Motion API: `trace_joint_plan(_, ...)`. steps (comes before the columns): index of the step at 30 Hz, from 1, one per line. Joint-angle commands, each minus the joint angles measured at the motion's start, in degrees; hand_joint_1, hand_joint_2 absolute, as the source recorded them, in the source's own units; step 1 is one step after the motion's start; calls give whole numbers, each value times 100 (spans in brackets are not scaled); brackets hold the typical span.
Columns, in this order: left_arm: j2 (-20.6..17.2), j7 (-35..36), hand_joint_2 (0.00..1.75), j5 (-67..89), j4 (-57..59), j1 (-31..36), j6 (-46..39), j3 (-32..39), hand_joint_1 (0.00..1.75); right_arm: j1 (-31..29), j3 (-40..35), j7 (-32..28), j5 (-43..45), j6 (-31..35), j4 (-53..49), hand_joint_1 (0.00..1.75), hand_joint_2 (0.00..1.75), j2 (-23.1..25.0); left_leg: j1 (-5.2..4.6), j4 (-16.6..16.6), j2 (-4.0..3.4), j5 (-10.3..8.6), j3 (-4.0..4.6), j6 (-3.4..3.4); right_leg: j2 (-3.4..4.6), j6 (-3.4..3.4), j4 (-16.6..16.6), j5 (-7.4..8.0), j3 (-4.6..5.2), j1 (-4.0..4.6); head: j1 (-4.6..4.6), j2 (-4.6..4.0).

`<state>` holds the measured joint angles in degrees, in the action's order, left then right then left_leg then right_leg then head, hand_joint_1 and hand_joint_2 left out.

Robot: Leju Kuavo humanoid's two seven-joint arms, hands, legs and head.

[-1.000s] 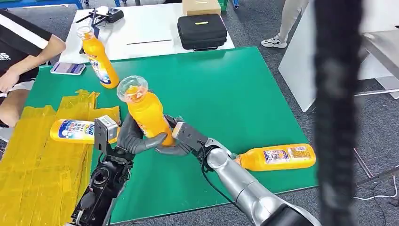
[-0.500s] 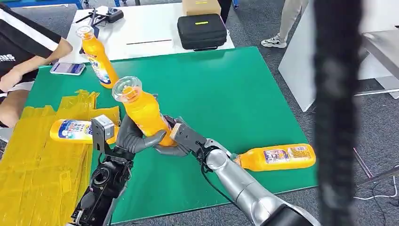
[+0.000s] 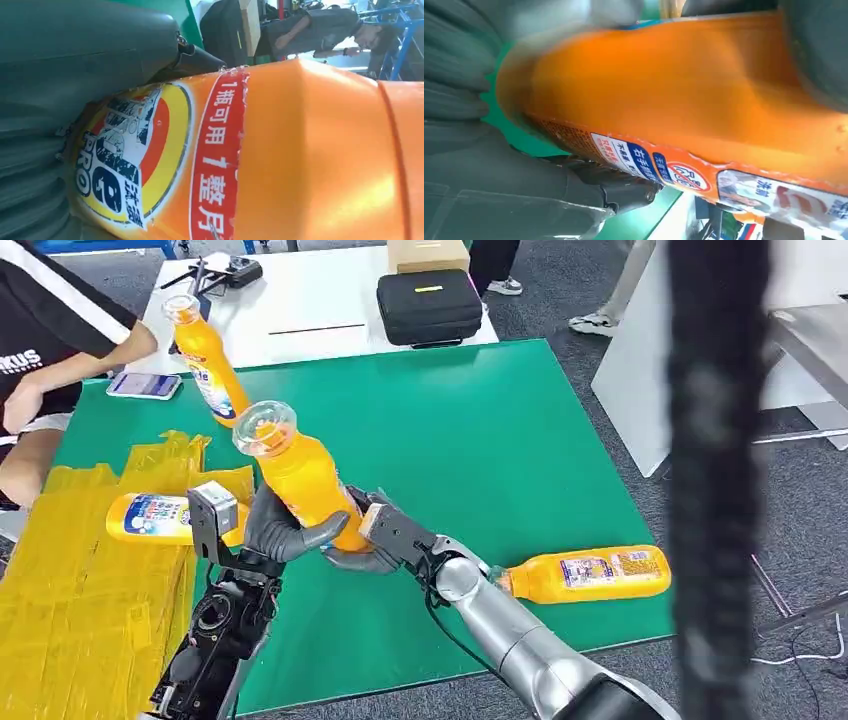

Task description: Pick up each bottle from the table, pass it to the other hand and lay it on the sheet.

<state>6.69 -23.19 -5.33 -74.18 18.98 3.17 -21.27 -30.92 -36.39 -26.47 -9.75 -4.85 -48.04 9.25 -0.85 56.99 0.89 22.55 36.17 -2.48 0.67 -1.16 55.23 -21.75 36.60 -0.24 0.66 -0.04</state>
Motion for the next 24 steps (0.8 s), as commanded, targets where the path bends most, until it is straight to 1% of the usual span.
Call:
trace_joint_plan(1, -29, -33, 175, -90, 80, 388, -20, -38, 175, 8, -215, -25, -15, 56, 189, 175, 175, -83, 6, 0, 6, 4, -11, 11, -12, 1, -4, -6, -16, 6, 0, 0)
trace_joint_plan(2, -36, -60, 175, -91, 47, 370, -38, -18, 175, 43, -187, -80, -61, 220, 74, 175, 175, -115, 9, 6, 8, 16, -29, 18, -17, 2, 2, -18, -35, 9, 0, 0)
trace_joint_plan(3, -48, -101, 175, -64, 3, 351, -96, 13, 175, 64, -227, -111, -278, 541, -69, 175, 175, -167, 7, 1, 8, 9, -19, 13, -16, 2, -2, -11, -25, 7, 0, 0)
trace_joint_plan(4, -73, -137, 175, 5, -67, 323, -177, 46, 175, 132, -272, -111, -600, 971, -326, 0, 175, -244, 6, 2, 8, 8, -16, 12, -15, 2, -1, -10, -22, 7, 0, 0)
trace_joint_plan(5, -116, -159, 175, 197, -176, 283, -367, 109, 175, 266, -234, -25, -828, 1278, -751, 0, 175, -347, 8, 7, 8, 19, -33, 19, -19, 2, 4, -21, -38, 8, 0, 0)
trace_joint_plan(8, -190, -137, 175, 1669, -305, 267, -1567, 313, 175, 730, 101, 283, -1124, 1446, -1821, 0, 175, -633, 5, -1, 9, 3, -6, 9, -14, 1, -3, -5, -10, 5, 0, 0)
trace_joint_plan(9, -207, -138, 175, 1852, -321, 255, -1702, 362, 175, 794, 162, 300, -1146, 1445, -1927, 0, 175, -678, 10, 16, 11, 32, -46, 25, -26, 2, 12, -35, -53, 11, 0, 0)
trace_joint_plan(10, -208, -140, 175, 1886, -368, 229, -1675, 449, 175, 891, 212, 348, -1187, 1389, -2111, 0, 175, -737, 5, 1, 16, 8, -16, 13, -23, 1, 0, -14, -23, 5, 0, 0)
trace_joint_plan(11, -208, -140, 175, 1886, -368, 229, -1675, 449, 175, 891, 212, 348, -1187, 1389, -2111, 0, 175, -737, 7, 8, 16, 22, -36, 20, -29, 1, 6, -28, -44, 8, -4, 0)
trace_joint_plan(14, -208, -140, 175, 1886, -368, 229, -1675, 449, 175, 891, 212, 348, -1187, 1389, -2111, 0, 175, -737, 4, 1, 4, 9, -13, 12, -10, 1, -2, -8, -17, 4, 2, 0)
trace_joint_plan(15, -210, -220, 175, 2360, -347, 224, -2053, 450, 175, 932, 306, 318, -1224, 1407, -2067, 0, 175, -673, 5, 6, 4, 19, -29, 18, -15, 1, 4, -19, -34, 5, -2, 0)
trace_joint_plan(16, -242, -422, 175, 2824, -397, 179, -2508, 498, 175, 1052, 397, 295, -1242, 1397, -2250, 0, 175, -719, 3, 2, 6, 13, -23, 15, -14, 1, 1, -14, -27, 4, -2, 0)
trace_joint_plan(17, -299, -569, 175, 3058, -475, 114, -2747, 566, 175, 1179, 471, 275, -1224, 1314, -2488, 0, 175, -806, 7, 7, 5, 23, -37, 21, -17, 2, 4, -23, -43, 7, 0, 0)
trace_joint_plan(18, -458, -557, 175, 3645, -518, 57, -3047, 639, 175, 1352, 597, 271, -1128, 1212, -2818, 0, 175, -914, 4, 2, 8, 16, -29, 17, -18, 2, 1, -18, -34, 4, 0, 0)
trace_joint_plan(19, -546, -434, 175, 4088, -515, 34, -3223, 719, 175, 1491, 717, 262, -1028, 1148, -3054, 0, 175, -994, 4, -2, 7, 12, -22, 15, -14, 2, -2, -13, -26, 4, -2, 0)
trace_joint_plan(20, -632, -393, 175, 4479, -470, 24, -3408, 825, 175, 1636, 845, 262, -958, 1123, -3282, 0, 175, -1067, 5, 3, 4, 22, -38, 21, -15, 2, 3, -23, -41, 6, -2, 0)
trace_joint_plan(22, -723, -448, 175, 4849, -318, 53, -3385, 1058, 175, 1865, 1100, 281, -901, 1071, -3549, 0, 175, -1127, 1, -5, 6, 10, -21, 13, -11, 2, -3, -11, -23, 1, -2, 0)
trace_joint_plan(23, -762, -446, 175, 5008, -233, 99, -3417, 1108, 175, 1927, 1169, 271, -872, 1059, -3603, 0, 175, -1147, 4, -1, 6, 23, -44, 22, -16, 3, 1, -25, -48, 5, 0, 0)
trace_joint_plan(24, -830, -325, 175, 5414, -96, 199, -3499, 1170, 175, 2006, 1277, 273, -866, 1068, -3656, 0, 175, -1150, 1, -4, 6, 9, -20, 14, -12, 2, -2, -11, -23, 1, 0, 0)
